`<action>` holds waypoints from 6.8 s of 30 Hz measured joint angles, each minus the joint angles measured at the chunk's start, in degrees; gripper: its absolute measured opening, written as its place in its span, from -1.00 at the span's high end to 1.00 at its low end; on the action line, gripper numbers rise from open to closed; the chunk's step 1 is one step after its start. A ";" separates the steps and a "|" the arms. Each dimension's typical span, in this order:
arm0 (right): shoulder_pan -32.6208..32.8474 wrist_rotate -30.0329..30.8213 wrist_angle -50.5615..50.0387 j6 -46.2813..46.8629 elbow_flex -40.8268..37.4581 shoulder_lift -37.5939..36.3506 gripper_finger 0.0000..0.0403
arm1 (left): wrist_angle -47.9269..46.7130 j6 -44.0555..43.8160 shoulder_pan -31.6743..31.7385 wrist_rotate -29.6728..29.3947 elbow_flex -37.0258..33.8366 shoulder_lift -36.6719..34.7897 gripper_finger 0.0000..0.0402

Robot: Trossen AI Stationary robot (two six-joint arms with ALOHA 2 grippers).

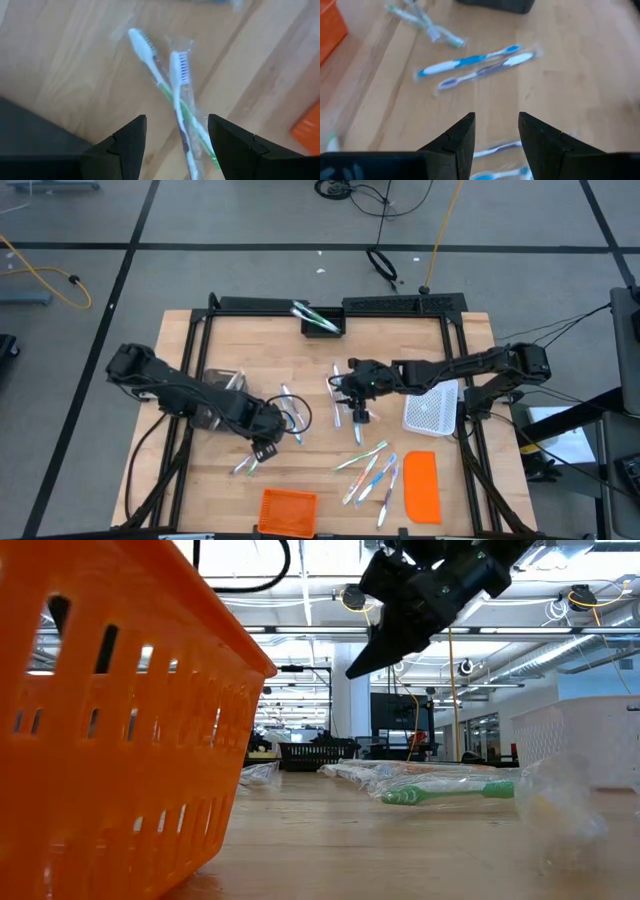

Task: Pick & Place Toothbrushes
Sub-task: Put the purple toothbrush into the white bin

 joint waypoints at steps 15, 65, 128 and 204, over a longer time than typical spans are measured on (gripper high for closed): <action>3.64 0.15 -2.38 1.85 0.00 0.00 0.30 | 3.93 -2.17 -0.13 3.68 -0.04 4.96 -0.05; 3.62 0.17 -2.48 2.03 0.00 0.00 0.30 | 6.73 1.12 -1.12 -0.79 -0.60 10.91 0.98; 3.09 7.87 38.04 2.97 -11.08 -0.06 0.30 | 18.91 43.13 7.18 -31.50 26.77 5.84 1.00; -1.21 9.44 8.39 4.13 -11.04 -1.07 0.18 | 53.30 19.23 16.15 -4.91 1.92 17.01 -0.06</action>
